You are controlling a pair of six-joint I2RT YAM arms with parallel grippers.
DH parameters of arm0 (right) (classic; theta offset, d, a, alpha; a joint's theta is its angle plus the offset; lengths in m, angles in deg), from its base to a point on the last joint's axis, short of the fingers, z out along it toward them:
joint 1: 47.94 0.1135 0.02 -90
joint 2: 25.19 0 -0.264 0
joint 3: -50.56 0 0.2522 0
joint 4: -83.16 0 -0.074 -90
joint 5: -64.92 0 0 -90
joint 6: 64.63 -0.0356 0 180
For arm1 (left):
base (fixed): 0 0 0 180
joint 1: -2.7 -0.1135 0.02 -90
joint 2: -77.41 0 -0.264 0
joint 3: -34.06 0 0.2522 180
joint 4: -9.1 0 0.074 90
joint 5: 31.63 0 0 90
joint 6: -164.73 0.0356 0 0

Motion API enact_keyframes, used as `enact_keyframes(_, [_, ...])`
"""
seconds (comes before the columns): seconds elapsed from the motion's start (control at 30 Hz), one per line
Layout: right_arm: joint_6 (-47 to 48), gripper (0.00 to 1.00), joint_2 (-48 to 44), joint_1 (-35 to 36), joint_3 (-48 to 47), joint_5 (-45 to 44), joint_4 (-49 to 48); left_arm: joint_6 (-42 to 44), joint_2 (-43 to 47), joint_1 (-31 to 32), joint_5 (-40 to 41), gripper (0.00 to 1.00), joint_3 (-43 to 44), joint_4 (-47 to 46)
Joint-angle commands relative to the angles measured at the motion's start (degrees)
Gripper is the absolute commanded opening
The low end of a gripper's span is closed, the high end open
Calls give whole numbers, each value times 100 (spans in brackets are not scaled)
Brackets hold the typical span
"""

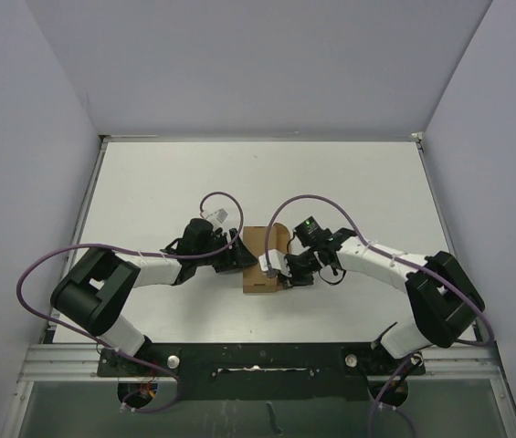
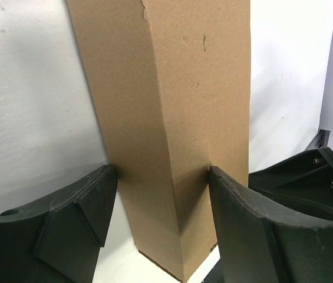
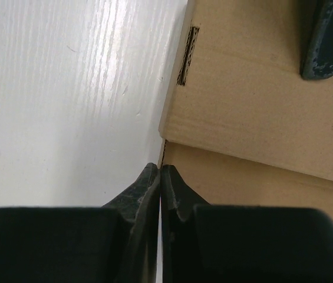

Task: Fold the paper box

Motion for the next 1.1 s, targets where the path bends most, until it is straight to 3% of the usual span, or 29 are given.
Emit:
enact_keyframes(0.0, [-332, 0, 124, 174, -470, 0, -313, 122, -126, 34, 142, 60, -149, 400])
enact_keyframes(0.33, [-438, 1, 395, 355, -764, -81, -51, 192, -97, 20, 90, 61, -69, 490])
enact_keyframes(0.77, [-193, 21, 202, 4, -850, 385, 369, 728, 192, -271, -100, 65, 539, 1347])
enact_keyframes(1.07, [-129, 25, 171, -62, -905, 518, 471, 909, 587, -333, -96, 70, 830, 1824])
